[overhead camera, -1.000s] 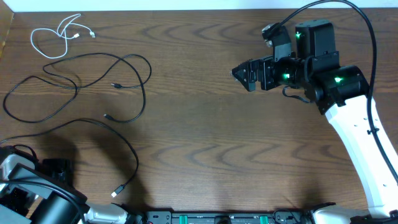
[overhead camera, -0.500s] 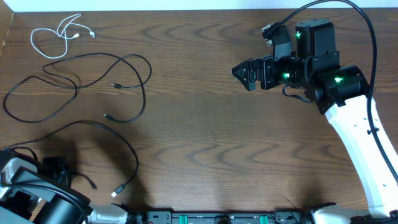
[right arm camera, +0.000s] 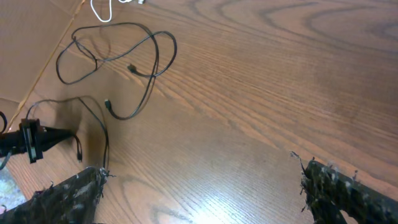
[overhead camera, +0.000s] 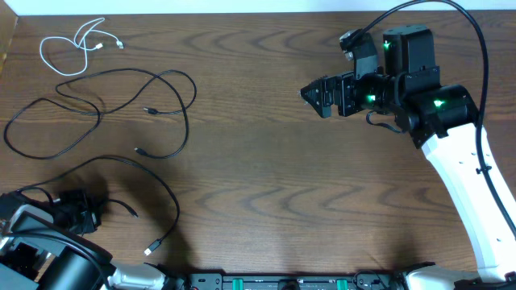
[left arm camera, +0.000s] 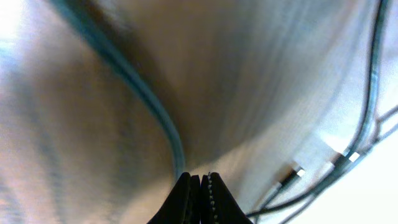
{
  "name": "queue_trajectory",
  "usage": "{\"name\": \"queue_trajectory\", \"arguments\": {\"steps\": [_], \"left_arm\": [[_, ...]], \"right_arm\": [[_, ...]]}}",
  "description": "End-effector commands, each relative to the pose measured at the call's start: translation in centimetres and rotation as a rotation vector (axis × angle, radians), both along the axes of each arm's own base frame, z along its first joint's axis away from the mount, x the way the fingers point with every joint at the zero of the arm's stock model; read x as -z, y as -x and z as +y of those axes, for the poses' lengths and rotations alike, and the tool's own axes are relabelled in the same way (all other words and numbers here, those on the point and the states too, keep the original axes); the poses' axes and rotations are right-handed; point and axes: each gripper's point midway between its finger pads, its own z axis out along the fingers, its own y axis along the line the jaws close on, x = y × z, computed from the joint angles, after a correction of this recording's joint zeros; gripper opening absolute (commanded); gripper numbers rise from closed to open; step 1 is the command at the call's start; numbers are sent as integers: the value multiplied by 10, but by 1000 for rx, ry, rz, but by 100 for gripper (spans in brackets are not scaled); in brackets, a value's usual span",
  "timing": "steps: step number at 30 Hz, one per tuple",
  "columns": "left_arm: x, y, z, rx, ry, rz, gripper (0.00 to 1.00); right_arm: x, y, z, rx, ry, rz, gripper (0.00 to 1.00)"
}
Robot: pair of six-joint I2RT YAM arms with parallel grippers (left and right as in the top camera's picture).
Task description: Untangle cables
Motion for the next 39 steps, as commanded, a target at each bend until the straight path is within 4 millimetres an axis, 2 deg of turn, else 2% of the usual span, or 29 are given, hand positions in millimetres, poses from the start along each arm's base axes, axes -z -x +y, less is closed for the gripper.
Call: {"name": "queue_trajectory", "arguments": {"steps": [1,3,8,11,13,20,23,25,28,31,35,39], "left_arm": [[-2,-6,-9,8,51,-48,8],[-2,-5,-8,26,26,-42,9],[-13,7,-1,76,-49,35,24],[-32,8,-2,118,-91,42,27],[-46,6,-6,148,-128,31,32],[-96,-12,-29,295,-361,-2,55],[-116,-24,-50,393,-469,-20,73],[-121,-31,-64,455,-527,-14,77],[-119,-36,-79,547,-605,42,81],[-109,-40,-93,623,-655,117,84],[-94,-47,-104,635,-643,176,86],[-69,-49,-111,680,-593,241,86]], "right_arm": [[-8,1,2,-13,-7,-20,99],[-8,1,2,-13,-8,-19,99],[-7,1,2,-13,-6,-16,99],[-8,1,2,-13,-7,-20,99],[-9,0,2,-13,-9,-24,99],[-10,-1,2,-13,-10,-31,99],[-10,-1,2,-12,-10,-31,99],[-10,-1,2,-12,-11,-33,99],[-10,-1,2,-12,-11,-31,99],[-10,-1,2,-11,-12,-29,99],[-10,-1,2,6,-26,-10,99],[-9,0,2,7,-24,-5,99]]}}
